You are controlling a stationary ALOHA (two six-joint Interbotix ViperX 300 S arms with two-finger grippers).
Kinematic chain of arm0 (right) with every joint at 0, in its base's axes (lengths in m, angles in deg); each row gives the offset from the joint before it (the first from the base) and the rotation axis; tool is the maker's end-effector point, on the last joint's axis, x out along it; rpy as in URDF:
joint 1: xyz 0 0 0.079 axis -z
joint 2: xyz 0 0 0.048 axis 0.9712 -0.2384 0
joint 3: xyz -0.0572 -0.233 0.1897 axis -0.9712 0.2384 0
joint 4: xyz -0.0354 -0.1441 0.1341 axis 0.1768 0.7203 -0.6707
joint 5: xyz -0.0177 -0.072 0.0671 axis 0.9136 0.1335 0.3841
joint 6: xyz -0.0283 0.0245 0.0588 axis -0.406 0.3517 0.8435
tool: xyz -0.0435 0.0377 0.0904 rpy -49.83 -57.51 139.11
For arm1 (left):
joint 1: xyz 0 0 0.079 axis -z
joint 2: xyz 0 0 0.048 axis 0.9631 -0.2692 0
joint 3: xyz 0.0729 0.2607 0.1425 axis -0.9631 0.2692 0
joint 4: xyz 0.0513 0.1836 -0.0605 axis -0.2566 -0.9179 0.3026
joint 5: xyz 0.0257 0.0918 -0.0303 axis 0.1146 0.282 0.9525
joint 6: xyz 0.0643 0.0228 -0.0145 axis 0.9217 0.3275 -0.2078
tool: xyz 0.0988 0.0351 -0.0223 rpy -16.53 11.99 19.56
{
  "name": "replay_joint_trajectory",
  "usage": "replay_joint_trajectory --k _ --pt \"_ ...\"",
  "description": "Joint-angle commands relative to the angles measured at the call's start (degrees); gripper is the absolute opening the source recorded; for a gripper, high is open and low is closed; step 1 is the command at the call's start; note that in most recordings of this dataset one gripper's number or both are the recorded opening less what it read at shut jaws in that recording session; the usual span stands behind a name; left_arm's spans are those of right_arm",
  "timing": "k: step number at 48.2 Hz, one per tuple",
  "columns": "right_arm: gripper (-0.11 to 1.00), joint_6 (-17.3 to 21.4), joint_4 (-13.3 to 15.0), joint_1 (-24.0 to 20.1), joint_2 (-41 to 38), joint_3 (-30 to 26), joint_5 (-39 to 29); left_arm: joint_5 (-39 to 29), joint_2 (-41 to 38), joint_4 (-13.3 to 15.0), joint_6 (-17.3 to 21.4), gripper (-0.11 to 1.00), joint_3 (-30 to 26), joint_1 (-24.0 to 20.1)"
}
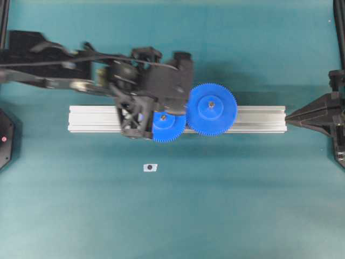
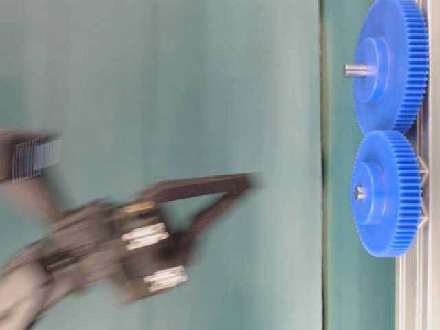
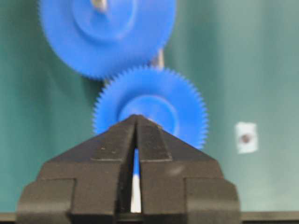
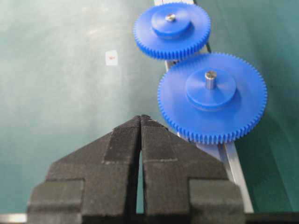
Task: Find the location of the shaft and insert the small gear.
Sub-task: 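Open the left gripper and withdraw it from the seated gear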
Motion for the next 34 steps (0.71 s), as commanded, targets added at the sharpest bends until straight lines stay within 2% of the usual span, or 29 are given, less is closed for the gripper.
replay_joint_trajectory --k 1,9,16,23,34 --pt "0.02 0.35 0.00 0.09 -0.26 -0.97 0.44 0.18 4.57 -0.18 -0.26 -0.01 0.35 0.79" --pt "0.02 0.35 0.00 0.09 -0.26 -0.88 0.44 0.35 9.40 -0.18 -1.58 -0.01 4.57 1.49" --pt "0.02 0.35 0.00 0.09 -0.09 -0.79 0.44 1.32 13.18 -0.18 -4.83 -0.01 8.26 1.67" --pt "0.02 0.26 0.09 0.09 0.70 -0.70 0.70 5.80 16.87 -0.18 -8.61 -0.01 11.95 1.67" --pt "0.02 0.26 0.09 0.00 2.11 -0.09 0.88 13.62 22.15 -0.18 -9.84 -0.01 19.95 1.67"
